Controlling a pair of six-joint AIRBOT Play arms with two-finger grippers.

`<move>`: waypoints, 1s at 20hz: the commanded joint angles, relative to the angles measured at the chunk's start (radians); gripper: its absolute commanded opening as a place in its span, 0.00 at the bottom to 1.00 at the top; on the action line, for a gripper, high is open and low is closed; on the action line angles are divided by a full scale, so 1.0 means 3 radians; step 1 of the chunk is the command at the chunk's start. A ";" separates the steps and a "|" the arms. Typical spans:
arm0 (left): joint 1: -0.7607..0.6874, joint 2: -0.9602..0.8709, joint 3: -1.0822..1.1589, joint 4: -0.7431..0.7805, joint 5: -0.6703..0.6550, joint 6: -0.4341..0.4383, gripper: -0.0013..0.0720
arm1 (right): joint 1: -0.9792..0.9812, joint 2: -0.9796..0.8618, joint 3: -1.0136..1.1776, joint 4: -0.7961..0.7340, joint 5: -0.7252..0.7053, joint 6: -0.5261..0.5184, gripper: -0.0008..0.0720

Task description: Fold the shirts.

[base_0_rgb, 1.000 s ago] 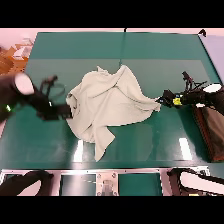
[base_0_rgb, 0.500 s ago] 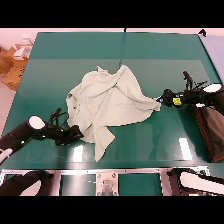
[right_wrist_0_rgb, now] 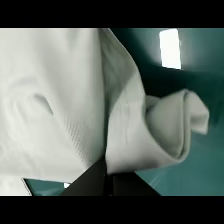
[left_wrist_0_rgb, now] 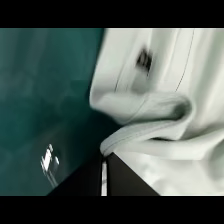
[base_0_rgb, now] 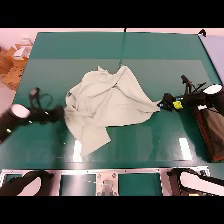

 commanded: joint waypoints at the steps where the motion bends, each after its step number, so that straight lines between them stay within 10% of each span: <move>1: 0.0636 -0.0116 0.0626 0.0281 -0.0312 0.0409 0.05 | 0.0004 0.0251 -0.0196 -0.0276 0.0286 0.0401 0.04; 10: 0.0735 -0.1400 0.1424 -0.0263 -0.0492 0.0935 0.05 | 0.0004 0.0404 -0.0338 -0.0148 -0.0089 0.0662 0.04; 13: 0.0735 -0.1558 0.1467 -0.0548 -0.0456 0.1097 0.05 | 0.0004 0.0175 -0.0322 -0.0069 -0.0435 0.0571 0.23; 14: 0.0736 -0.1559 0.1469 -0.0546 -0.0429 0.1099 0.22 | -0.0004 0.0126 -0.0286 -0.0081 -0.0456 0.0562 0.33; 15: 0.0736 -0.1555 0.1486 -0.0540 -0.0435 0.1094 0.67 | -0.0039 0.0111 -0.0225 -0.0092 -0.0426 0.0495 0.43; 16: 0.0754 -0.1553 0.1551 -0.0506 -0.0520 0.1094 0.88 | -0.0104 0.0116 -0.0154 -0.0098 -0.0359 0.0389 0.46; 20: 0.0980 -0.1553 0.1928 -0.0159 -0.1133 0.1087 0.88 | -0.0548 0.0172 0.0003 -0.0299 0.0060 0.0327 0.46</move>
